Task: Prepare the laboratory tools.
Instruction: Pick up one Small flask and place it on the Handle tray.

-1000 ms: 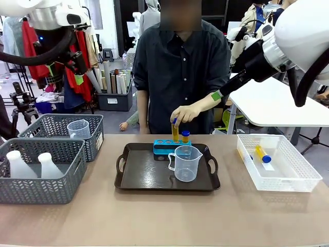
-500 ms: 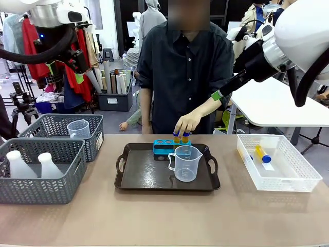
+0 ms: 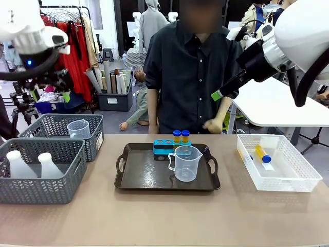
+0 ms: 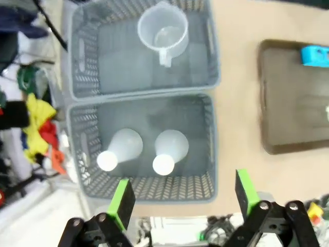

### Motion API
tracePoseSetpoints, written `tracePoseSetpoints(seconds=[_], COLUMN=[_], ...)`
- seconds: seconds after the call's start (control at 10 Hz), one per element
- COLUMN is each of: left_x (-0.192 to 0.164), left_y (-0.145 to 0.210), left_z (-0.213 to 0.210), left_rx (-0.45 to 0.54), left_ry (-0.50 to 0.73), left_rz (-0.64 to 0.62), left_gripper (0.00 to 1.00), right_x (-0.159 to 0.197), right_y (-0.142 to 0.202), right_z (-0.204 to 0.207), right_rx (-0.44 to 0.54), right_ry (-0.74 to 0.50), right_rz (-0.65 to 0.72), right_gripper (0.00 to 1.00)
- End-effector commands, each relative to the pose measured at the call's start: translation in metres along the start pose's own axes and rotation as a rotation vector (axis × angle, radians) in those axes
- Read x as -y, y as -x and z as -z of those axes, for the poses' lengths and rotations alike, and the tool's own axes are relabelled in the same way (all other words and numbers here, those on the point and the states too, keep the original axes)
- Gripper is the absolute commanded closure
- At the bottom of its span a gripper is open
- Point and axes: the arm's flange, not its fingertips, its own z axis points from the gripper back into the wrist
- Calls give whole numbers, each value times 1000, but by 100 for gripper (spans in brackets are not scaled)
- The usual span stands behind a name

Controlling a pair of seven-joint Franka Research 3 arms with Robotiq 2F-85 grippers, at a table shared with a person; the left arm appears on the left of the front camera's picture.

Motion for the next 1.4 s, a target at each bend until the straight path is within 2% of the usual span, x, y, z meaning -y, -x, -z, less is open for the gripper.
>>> tracePoseSetpoints(seconds=[0.0, 0.2, 0.3, 0.7, 1.1, 1.3], left_x=[-11, -22, -25, -35, -51, -52], left_y=[24, 40, 46, 61, 60, 59], left_z=[39, 91, 108, 154, 180, 184], left_rx=[-16, -120, -139, -153, -168, -157], left_ry=[17, 18, 6, -28, -7, -13], left_rz=[-75, -81, -62, -72, -59, -62], left_gripper=[0, 0, 0, 0, 0, 38], right_x=[1, 1, 1, 1, 1, 1], right_y=[-1, -1, -1, -1, -1, -1], right_z=[-1, -1, -1, -1, -1, -1], right_rx=[4, 4, 4, 4, 4, 4], right_ry=[-4, -4, -4, -4, -4, -4], right_rz=[-3, -3, -3, -3, -3, -3], right_gripper=[0, 0, 0, 0, 0, 0])
